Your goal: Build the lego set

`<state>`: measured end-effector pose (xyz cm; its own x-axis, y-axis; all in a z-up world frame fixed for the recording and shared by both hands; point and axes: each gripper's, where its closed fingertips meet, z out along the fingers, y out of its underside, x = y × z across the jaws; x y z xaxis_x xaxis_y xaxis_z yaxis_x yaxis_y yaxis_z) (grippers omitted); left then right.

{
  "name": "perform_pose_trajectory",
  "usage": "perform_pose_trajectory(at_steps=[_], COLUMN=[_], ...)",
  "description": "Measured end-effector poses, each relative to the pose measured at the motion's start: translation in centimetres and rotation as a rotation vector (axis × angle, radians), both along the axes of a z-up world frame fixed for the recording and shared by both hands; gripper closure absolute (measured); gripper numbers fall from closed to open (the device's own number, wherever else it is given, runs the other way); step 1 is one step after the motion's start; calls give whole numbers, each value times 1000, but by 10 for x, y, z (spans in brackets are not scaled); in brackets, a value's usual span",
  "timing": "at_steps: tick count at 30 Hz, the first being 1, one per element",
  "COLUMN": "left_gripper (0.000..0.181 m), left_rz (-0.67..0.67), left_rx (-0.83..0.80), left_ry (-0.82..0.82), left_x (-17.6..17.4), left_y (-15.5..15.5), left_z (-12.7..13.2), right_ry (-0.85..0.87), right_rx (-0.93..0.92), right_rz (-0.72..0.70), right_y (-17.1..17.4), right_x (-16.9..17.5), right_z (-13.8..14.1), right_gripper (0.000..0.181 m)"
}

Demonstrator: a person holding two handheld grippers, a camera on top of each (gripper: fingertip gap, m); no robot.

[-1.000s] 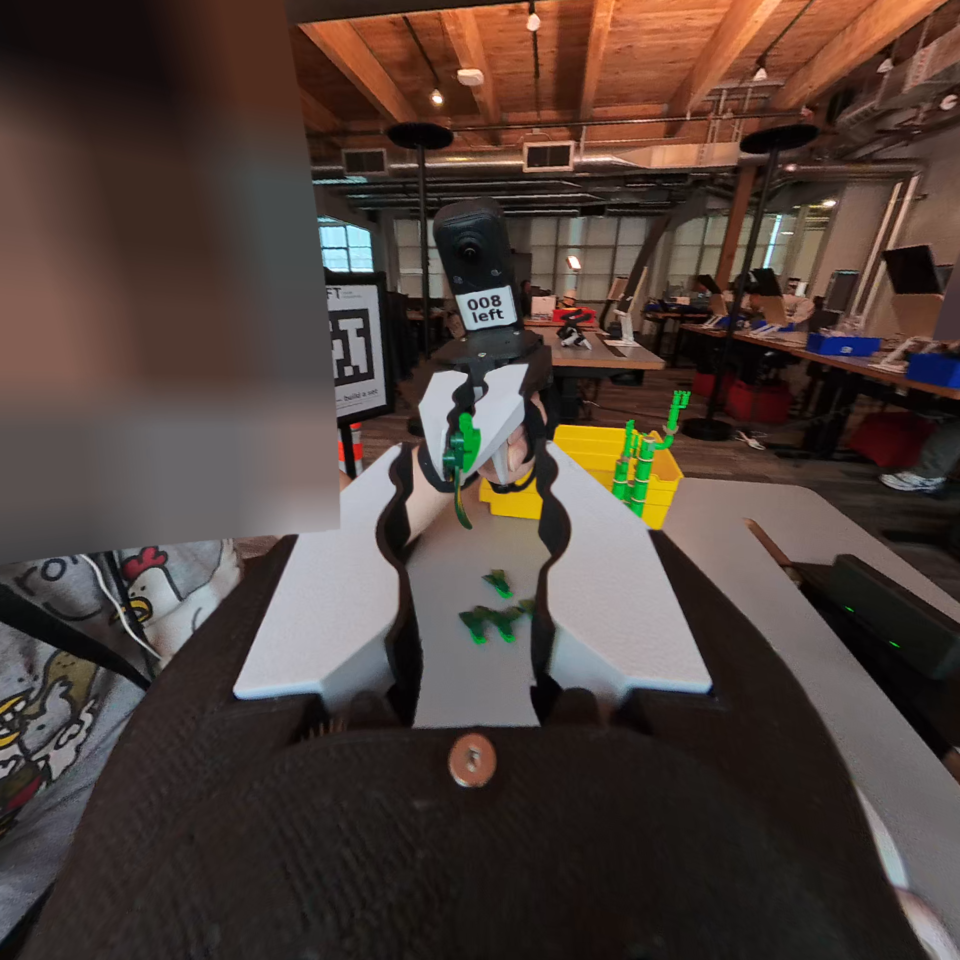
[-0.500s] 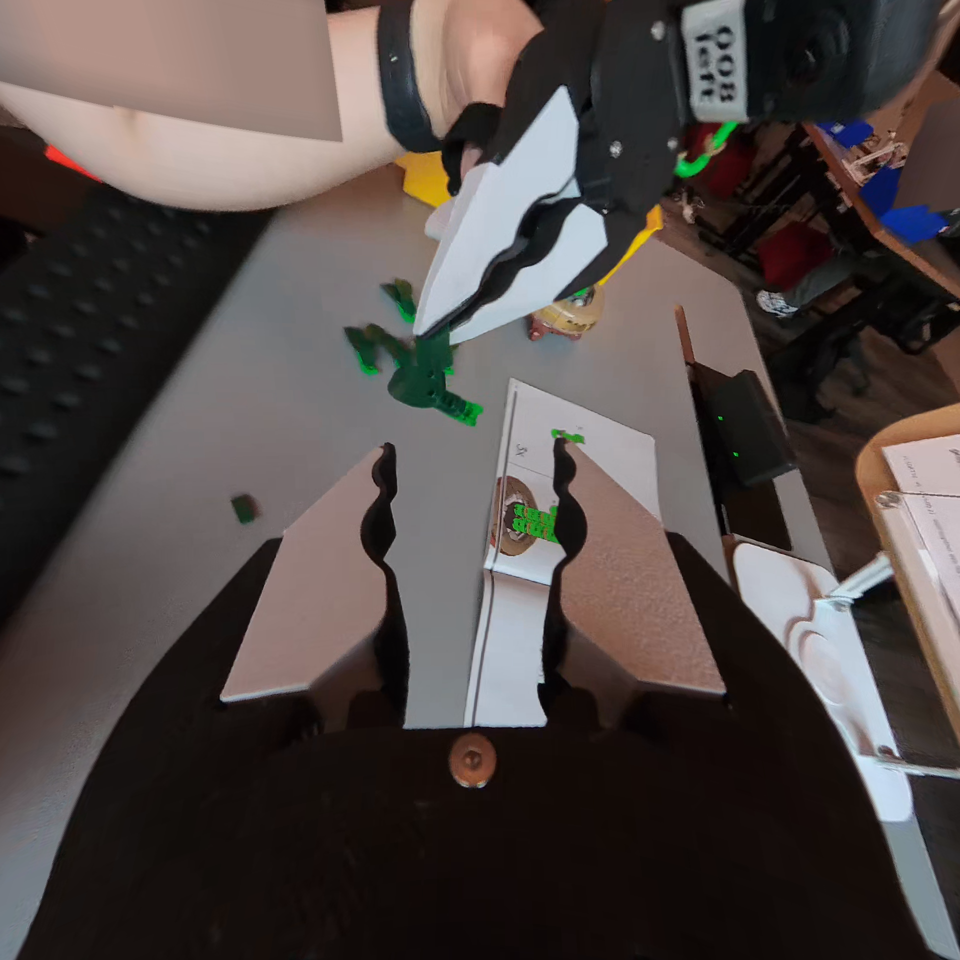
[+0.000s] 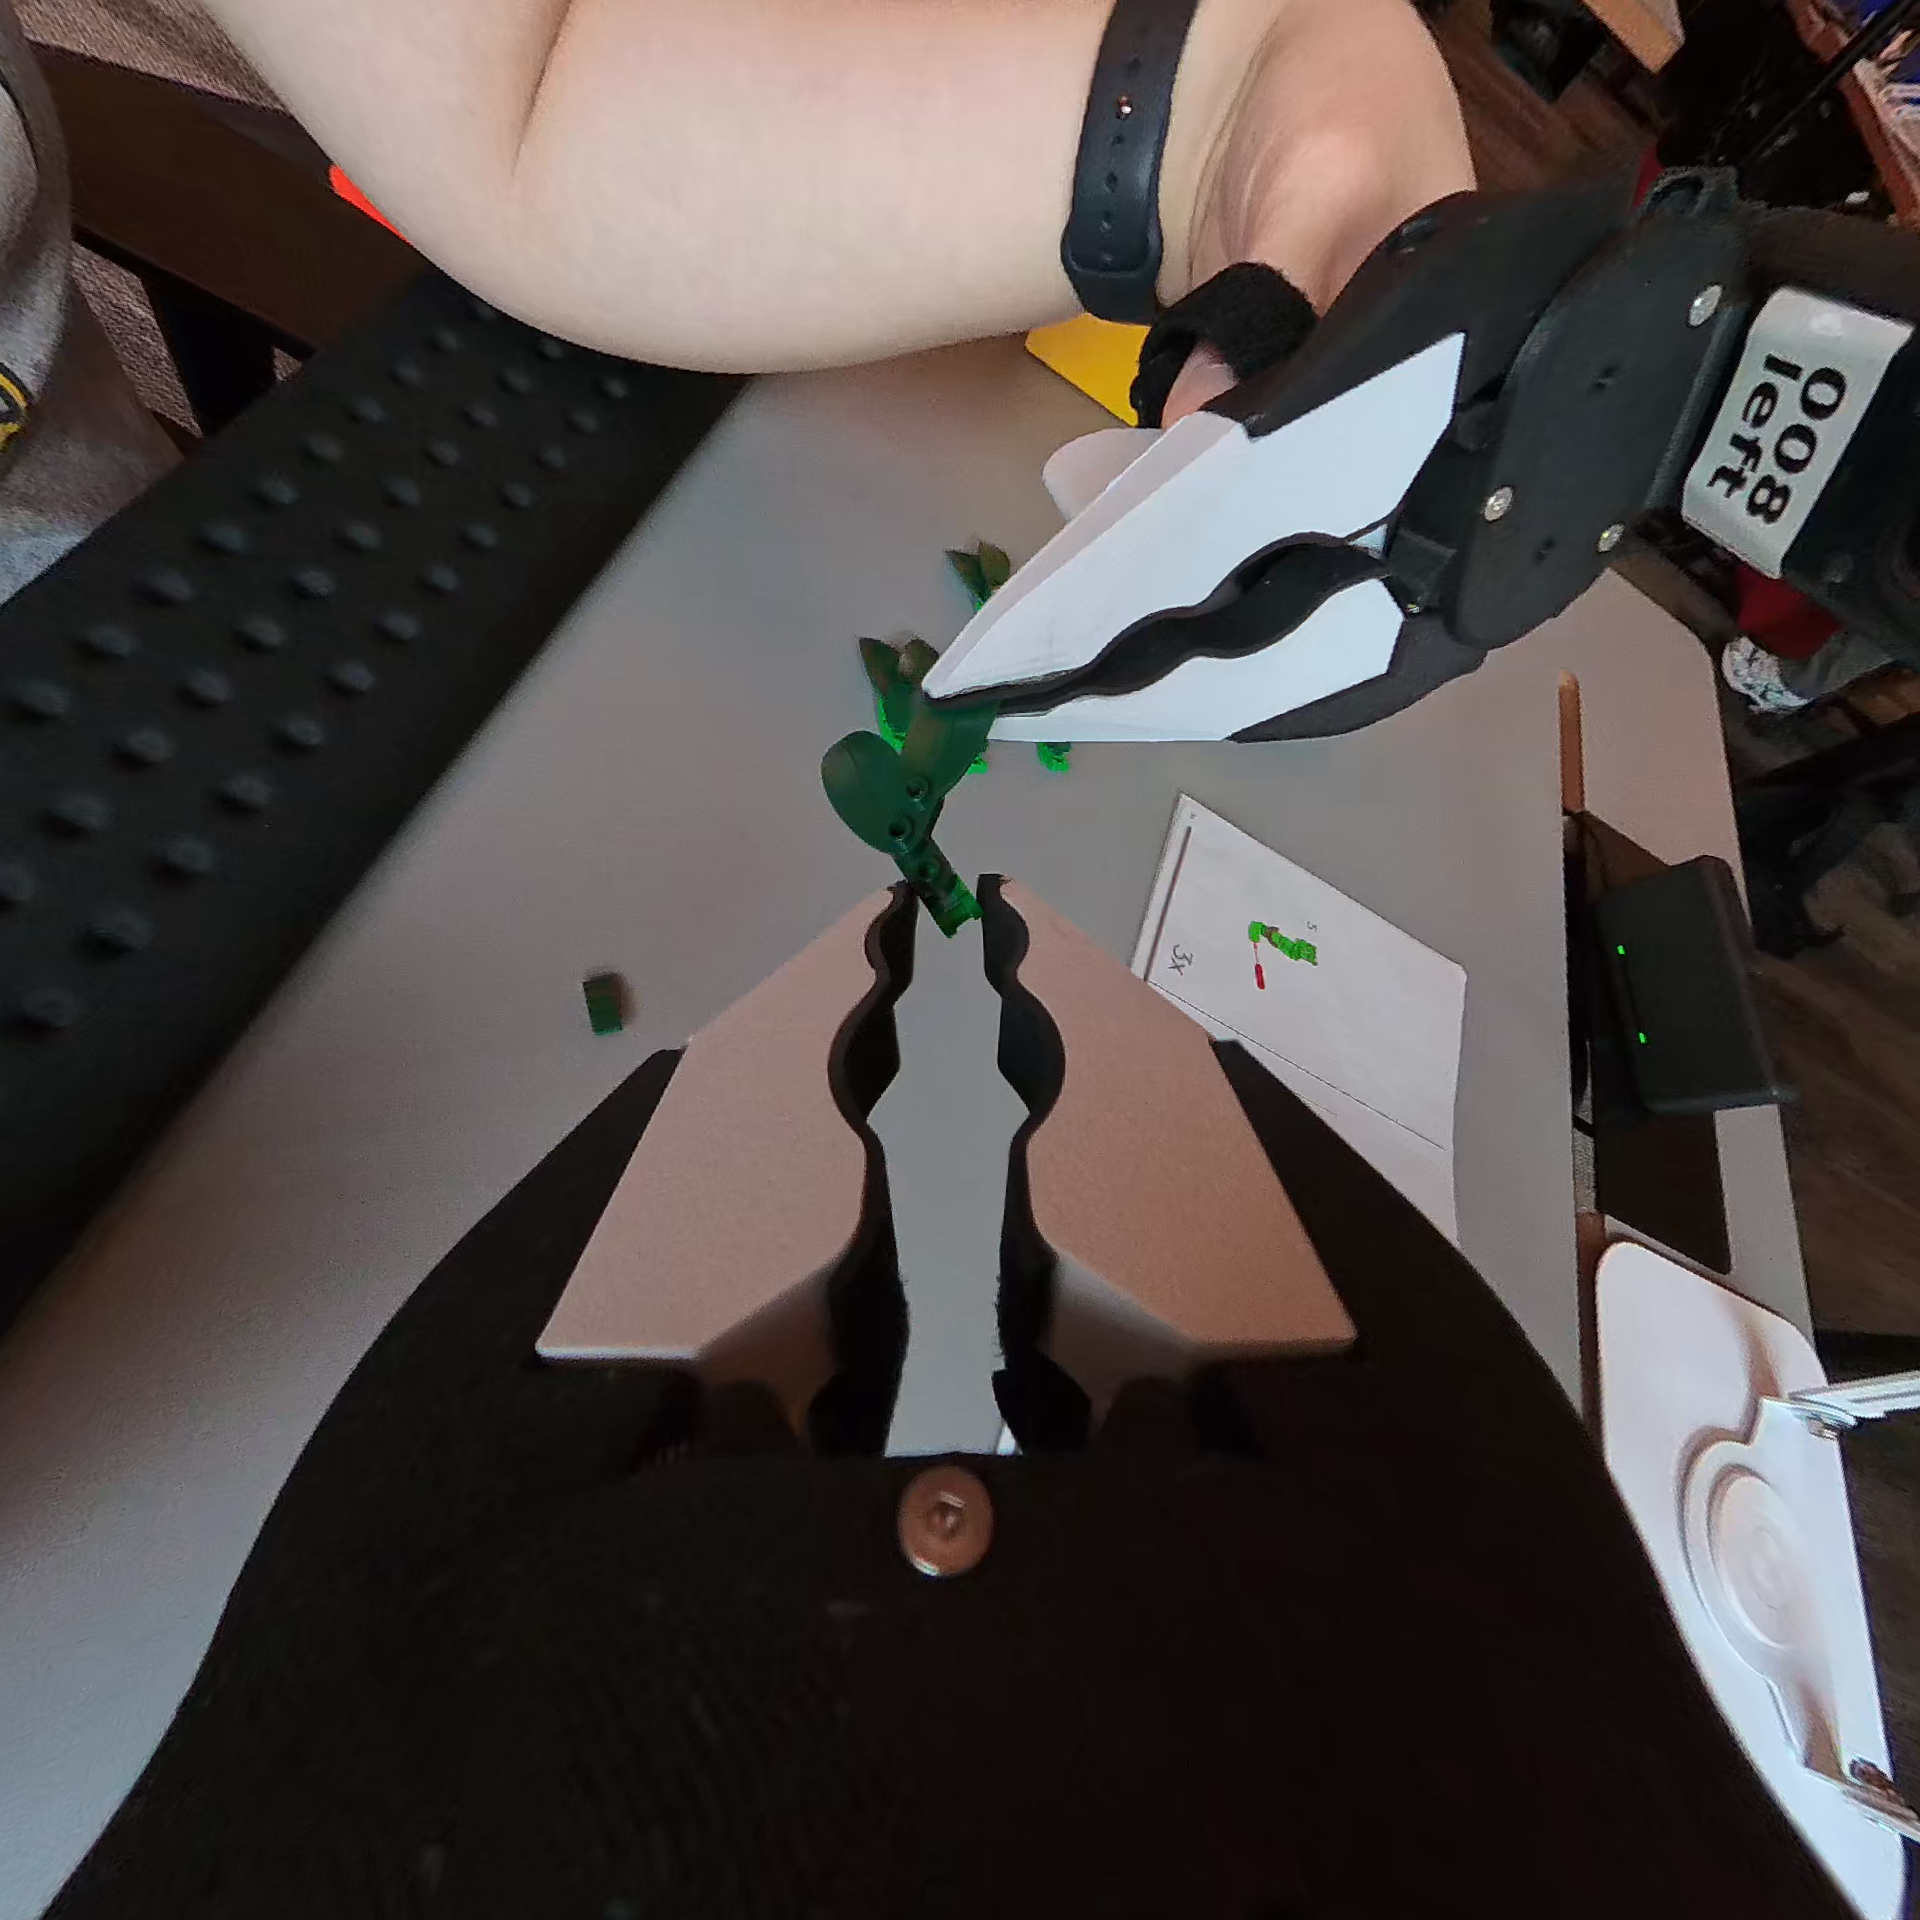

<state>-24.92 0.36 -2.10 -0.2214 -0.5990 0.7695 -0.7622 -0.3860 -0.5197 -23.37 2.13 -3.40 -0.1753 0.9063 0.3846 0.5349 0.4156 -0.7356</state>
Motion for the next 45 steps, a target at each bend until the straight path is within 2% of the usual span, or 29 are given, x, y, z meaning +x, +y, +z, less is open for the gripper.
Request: perform_pose_trajectory(at_steps=[3, 5, 8, 11, 14, 19, 23, 25, 28, 31, 33, 38, 41, 43, 45], left_gripper=[179, 150, 128, 126, 143, 180, 181, 181, 181, 181, 181, 181, 181, 181, 181], left_rz=[33, 133, 258, 312, 306, 314, 346, 350, 400, 458, 484, 555, 571, 578, 586], left_rx=[-12, 0, 27, 31, -12, 41, 122, 152, 194, 219, 217, 275, 297, 306, 328], left_ry=[-48, -113, -266, -312, -331, -364, -382, -397, -412, -445, -477, -502, -519, -535, -541], left_x=[6, 17, 24, 28, 38, 52, 58, 58, 52, 44, 39, 28, 25, 24, 24], left_y=[7, 25, 51, 63, 63, 64, 67, 67, 76, 86, 91, 102, 103, 103, 102], left_z=[10, 21, 42, 45, 44, 42, 42, 45, 52, 61, 70, 79, 85, 90, 93], right_ry=[-32, -39, -5, 75, 148, 112, 124, 143, 160, 229, 207, 11, -71, -16, 160], right_rx=[-17, 3, 49, 70, 74, 90, 101, 132, 167, 51, -27, -196, -183, -82, 4], right_rz=[-8, -57, -153, -241, -307, -338, -365, -404, -486, -521, -540, -597, -620, -634, -587], right_y=[-1, 9, 29, 44, 55, 60, 64, 71, 79, 73, 70, 57, 56, 65, 60], right_x=[4, 9, 20, 28, 32, 41, 49, 57, 88, 118, 139, 171, 177, 173, 158], right_z=[-2, -1, 9, 28, 44, 41, 44, 51, 64, 76, 70, 29, 19, 39, 80], right_gripper=[174, 175, 175, 175, 175, 175, 174, 159, 152, 158, 163, 166, 168, 178, 179])
